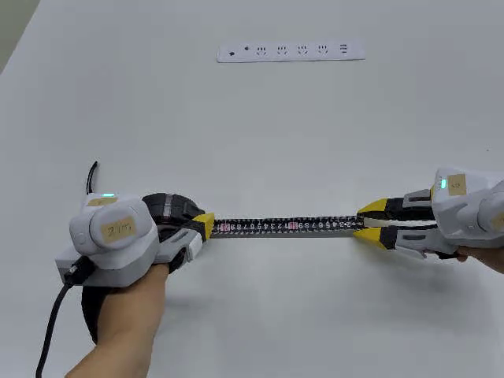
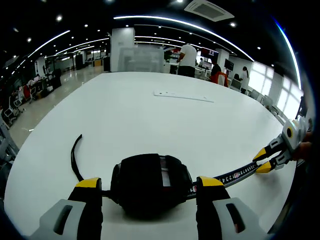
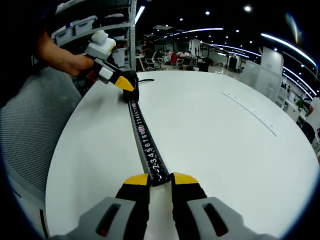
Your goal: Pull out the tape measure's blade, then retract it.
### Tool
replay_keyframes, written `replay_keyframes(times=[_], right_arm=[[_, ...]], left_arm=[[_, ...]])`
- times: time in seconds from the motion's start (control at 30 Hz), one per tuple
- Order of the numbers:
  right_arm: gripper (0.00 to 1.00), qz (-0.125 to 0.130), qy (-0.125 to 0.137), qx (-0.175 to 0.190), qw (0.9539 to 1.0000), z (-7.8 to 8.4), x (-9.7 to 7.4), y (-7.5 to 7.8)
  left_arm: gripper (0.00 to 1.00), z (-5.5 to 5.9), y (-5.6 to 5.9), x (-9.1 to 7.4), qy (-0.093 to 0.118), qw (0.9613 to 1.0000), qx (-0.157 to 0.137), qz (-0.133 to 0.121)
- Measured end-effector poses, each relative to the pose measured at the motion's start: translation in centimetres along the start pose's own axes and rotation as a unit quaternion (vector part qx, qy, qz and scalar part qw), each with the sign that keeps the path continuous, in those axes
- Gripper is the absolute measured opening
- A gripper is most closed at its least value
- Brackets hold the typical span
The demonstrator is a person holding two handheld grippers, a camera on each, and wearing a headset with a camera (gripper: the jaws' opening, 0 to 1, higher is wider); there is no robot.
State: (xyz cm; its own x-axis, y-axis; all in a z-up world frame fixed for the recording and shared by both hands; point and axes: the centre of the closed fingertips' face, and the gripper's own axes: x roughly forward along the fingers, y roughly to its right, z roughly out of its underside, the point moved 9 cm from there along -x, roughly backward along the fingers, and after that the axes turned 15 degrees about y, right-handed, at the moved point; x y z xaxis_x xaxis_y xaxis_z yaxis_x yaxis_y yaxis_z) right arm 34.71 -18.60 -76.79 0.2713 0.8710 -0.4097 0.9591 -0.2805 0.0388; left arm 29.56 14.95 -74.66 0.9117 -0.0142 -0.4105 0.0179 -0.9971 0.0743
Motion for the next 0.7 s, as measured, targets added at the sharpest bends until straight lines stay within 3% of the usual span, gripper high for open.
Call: replay_keyframes(times=[0.7], right_arm=[[0.13, -0.001, 0.005, 0.001, 1.0, 0.37, 0.04, 0.19]], left_arm=[[0.68, 0.67, 0.18, 0.55, -0.015, 0.9999, -0.004, 0.004]])
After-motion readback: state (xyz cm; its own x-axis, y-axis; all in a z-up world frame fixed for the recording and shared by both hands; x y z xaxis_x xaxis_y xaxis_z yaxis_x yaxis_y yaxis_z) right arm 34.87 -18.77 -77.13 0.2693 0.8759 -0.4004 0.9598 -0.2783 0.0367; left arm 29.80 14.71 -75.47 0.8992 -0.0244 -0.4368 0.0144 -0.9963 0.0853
